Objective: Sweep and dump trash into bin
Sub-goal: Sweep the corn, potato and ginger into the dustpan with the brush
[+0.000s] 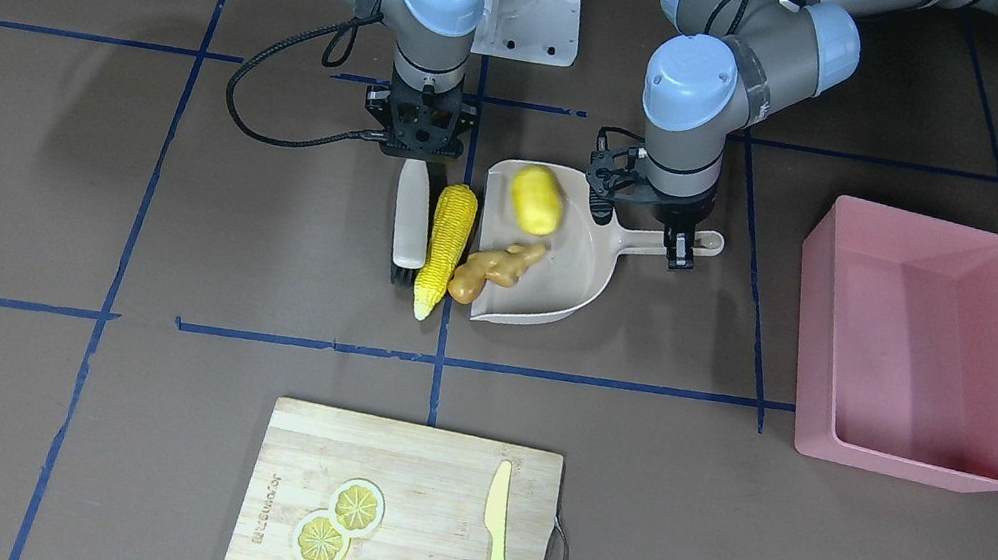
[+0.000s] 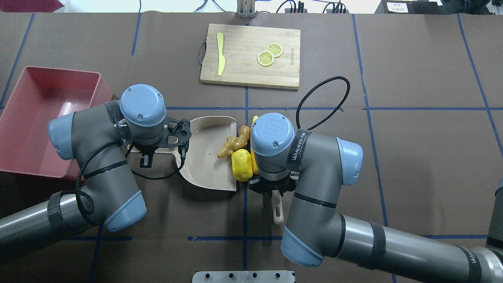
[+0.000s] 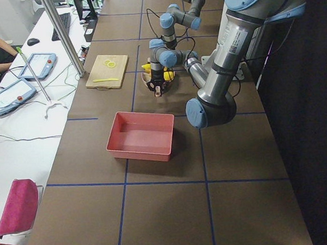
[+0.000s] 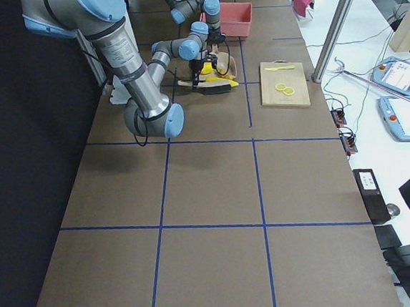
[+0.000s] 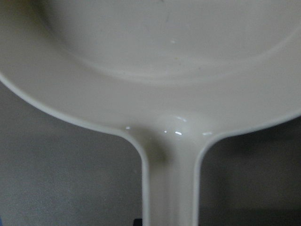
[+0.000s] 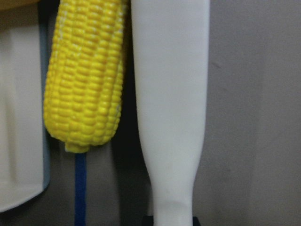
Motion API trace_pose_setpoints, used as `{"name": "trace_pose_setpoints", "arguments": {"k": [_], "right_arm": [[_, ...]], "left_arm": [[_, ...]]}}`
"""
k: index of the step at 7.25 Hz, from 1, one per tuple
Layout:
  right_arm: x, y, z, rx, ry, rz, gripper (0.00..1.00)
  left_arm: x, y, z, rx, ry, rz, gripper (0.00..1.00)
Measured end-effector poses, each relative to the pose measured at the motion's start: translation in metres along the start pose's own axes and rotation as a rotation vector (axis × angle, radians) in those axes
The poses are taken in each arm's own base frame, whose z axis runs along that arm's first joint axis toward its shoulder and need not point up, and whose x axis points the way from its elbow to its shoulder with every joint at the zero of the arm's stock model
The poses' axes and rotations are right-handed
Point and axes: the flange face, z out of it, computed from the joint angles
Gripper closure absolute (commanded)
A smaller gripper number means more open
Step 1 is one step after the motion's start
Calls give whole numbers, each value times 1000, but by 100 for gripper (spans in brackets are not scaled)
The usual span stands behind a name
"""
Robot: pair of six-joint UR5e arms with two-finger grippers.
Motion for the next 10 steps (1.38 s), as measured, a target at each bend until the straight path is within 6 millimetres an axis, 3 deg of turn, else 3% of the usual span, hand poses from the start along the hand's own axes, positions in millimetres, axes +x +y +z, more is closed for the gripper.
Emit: {"name": "trace_pose_setpoints", "arguments": {"k": [4, 8, 10], "right_arm": [[-11, 5, -6, 1, -17, -13, 100], [-20, 14, 1, -6, -29, -29, 100], [-37, 11, 4, 7, -68, -48, 100]], "left_arm": [[-4, -7, -14, -52, -28, -6, 100], [-7, -8, -19, -82, -49, -10, 98], [-7, -7, -18, -84, -49, -10, 98]]}}
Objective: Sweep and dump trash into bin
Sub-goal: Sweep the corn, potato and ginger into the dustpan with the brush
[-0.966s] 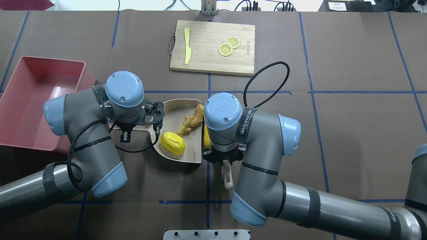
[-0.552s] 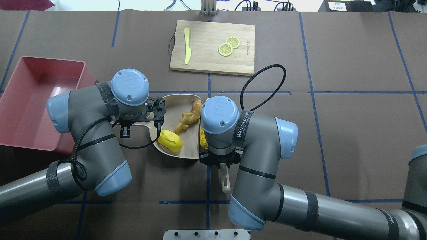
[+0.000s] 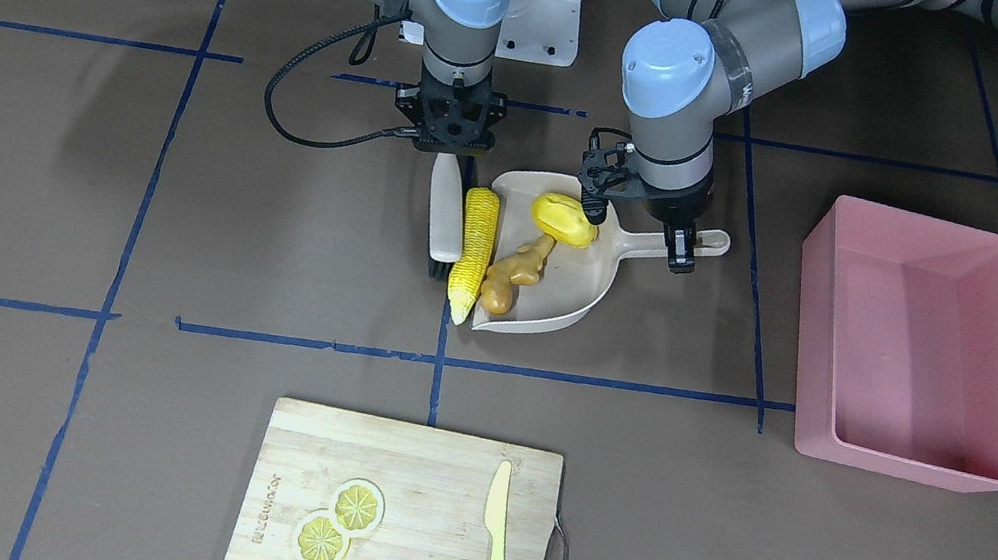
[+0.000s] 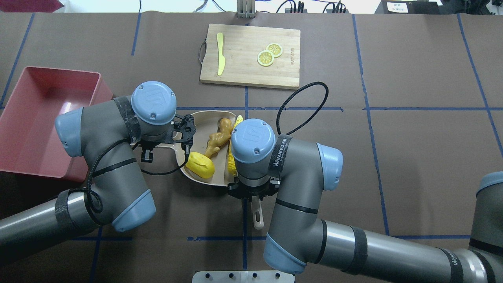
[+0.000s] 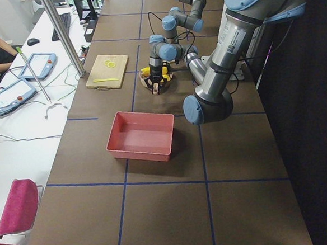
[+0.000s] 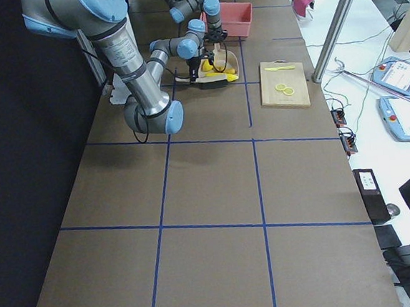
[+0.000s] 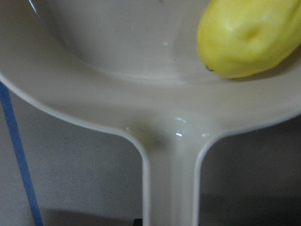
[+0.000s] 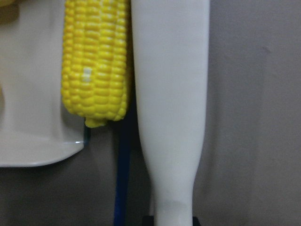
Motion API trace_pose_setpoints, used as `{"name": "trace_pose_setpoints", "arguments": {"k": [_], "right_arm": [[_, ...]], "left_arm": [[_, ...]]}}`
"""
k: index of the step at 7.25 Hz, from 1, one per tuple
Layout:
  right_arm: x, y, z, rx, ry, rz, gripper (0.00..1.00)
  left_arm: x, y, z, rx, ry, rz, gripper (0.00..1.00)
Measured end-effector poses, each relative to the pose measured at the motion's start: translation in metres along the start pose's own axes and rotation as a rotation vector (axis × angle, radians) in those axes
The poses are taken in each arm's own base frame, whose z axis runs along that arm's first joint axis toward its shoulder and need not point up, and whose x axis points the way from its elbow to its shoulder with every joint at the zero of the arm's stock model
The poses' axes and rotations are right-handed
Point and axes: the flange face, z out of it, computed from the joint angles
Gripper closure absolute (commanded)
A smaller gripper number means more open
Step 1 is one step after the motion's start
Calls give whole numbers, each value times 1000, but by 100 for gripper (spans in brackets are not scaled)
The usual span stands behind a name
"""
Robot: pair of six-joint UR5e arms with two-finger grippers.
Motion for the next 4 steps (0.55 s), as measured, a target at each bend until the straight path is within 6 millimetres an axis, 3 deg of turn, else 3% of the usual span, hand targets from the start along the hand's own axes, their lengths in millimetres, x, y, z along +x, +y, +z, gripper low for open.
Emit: {"name": "trace_pose_setpoints", "arguments": {"k": [4], "right_arm": [[-39, -6, -8, 5, -24, -23, 100]], "left_arm": [[1, 0, 5, -8, 5, 1, 98]]}}
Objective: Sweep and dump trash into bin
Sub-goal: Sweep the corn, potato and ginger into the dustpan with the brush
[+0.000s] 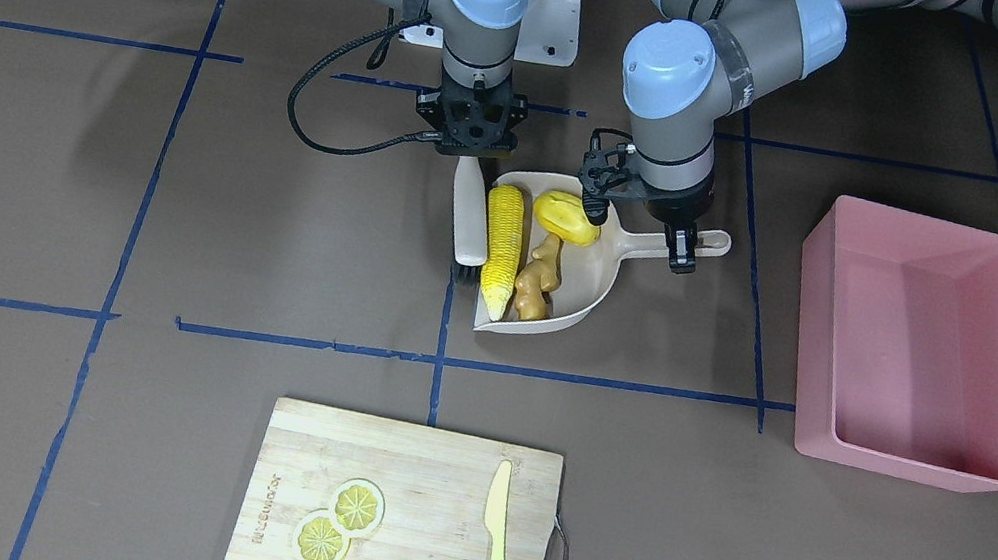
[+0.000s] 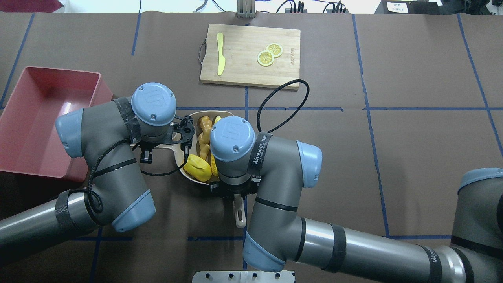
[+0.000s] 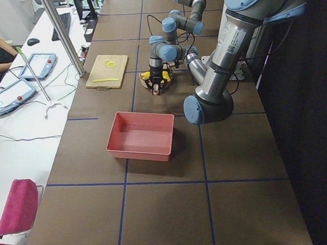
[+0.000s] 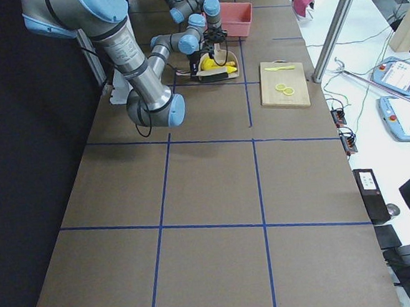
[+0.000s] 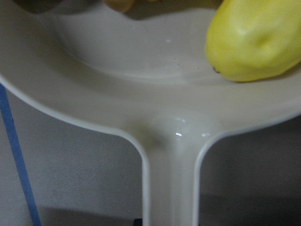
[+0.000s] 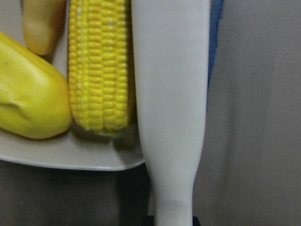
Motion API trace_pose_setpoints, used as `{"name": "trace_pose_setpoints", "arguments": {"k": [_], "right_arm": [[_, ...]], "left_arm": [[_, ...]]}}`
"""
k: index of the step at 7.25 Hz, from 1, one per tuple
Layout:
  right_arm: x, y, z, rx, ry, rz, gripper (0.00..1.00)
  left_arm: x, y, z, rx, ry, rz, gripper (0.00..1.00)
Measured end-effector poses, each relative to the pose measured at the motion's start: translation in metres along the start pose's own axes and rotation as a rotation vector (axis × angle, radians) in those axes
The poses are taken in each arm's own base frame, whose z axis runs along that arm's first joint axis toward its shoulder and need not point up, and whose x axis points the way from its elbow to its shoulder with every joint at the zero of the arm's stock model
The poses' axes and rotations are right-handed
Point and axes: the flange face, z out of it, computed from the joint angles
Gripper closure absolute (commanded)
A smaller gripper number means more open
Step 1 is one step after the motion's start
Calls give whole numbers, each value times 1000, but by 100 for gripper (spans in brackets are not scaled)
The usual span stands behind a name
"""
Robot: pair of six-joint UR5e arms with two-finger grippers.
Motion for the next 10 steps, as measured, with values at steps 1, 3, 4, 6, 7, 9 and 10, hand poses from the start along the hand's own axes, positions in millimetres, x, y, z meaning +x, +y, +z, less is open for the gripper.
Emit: {"name": "trace_pose_setpoints", "arguments": {"k": [1, 3, 4, 6, 7, 9, 10], "right_arm": [[-11, -4, -1, -1, 0, -1, 100], [-17, -6, -6, 2, -4, -3, 100], [-15, -8, -10, 6, -11, -2, 100], [-7, -11, -23, 15, -28, 2, 100], [-4, -12, -27, 18, -31, 5, 100], [-1, -15, -33, 27, -36, 8, 100], [3, -16, -43, 37, -51, 8, 100]], "left_arm": [[0, 0, 1, -1, 2, 1, 98], [1, 0, 4, 0, 7, 4, 98], [1, 0, 5, 3, 8, 8, 98], [5, 1, 12, 46, 28, 18, 98], [8, 3, 17, 74, 53, 22, 98], [13, 3, 21, 125, 104, 23, 98], [13, 4, 21, 142, 126, 19, 98]]}}
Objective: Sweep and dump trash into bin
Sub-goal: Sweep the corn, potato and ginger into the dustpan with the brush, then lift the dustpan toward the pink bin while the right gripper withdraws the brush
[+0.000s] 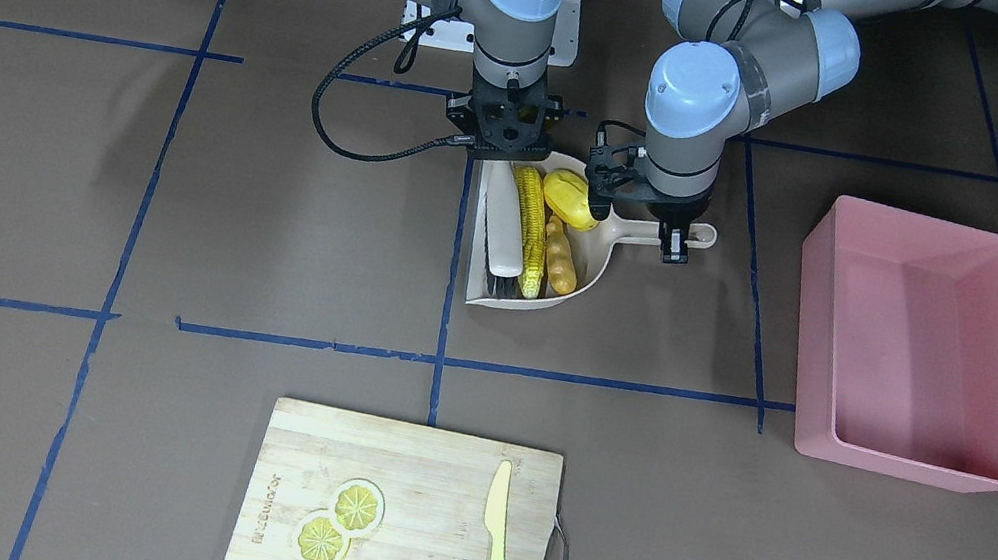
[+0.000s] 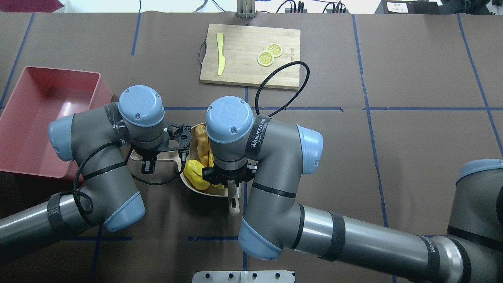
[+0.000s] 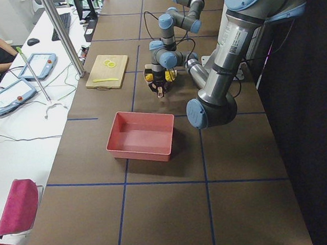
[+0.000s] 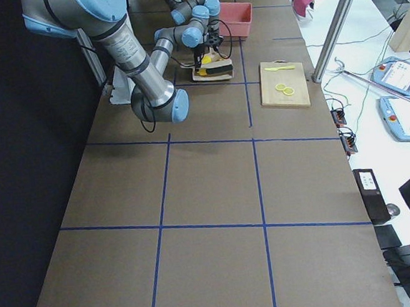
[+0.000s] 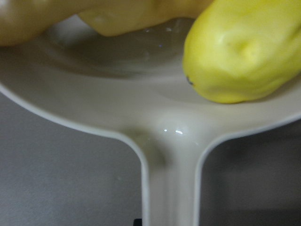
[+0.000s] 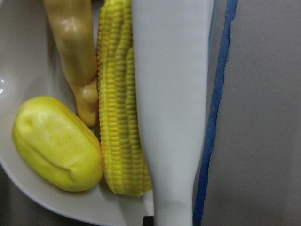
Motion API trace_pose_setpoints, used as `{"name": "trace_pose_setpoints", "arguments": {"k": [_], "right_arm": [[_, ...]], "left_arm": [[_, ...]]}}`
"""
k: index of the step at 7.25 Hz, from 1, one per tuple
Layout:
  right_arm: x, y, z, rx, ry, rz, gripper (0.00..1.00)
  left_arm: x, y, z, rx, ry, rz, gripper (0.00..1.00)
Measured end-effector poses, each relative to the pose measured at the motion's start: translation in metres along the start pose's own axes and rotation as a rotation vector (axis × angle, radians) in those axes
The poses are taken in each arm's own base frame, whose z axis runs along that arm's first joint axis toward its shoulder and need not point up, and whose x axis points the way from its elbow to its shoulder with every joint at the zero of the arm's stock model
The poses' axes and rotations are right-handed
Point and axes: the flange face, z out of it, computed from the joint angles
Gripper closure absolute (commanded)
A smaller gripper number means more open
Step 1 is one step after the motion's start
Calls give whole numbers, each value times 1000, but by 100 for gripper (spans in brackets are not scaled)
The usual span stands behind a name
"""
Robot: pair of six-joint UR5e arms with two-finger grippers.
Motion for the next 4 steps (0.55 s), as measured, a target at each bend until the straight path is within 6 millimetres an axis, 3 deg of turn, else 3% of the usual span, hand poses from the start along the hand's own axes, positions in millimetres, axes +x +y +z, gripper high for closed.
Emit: {"name": "trace_pose_setpoints", "arguments": {"k": [4], "right_arm": [[51, 2, -89, 27, -79, 34, 100]], "left_arm": [[-9, 5, -12, 80, 62, -23, 100]]}}
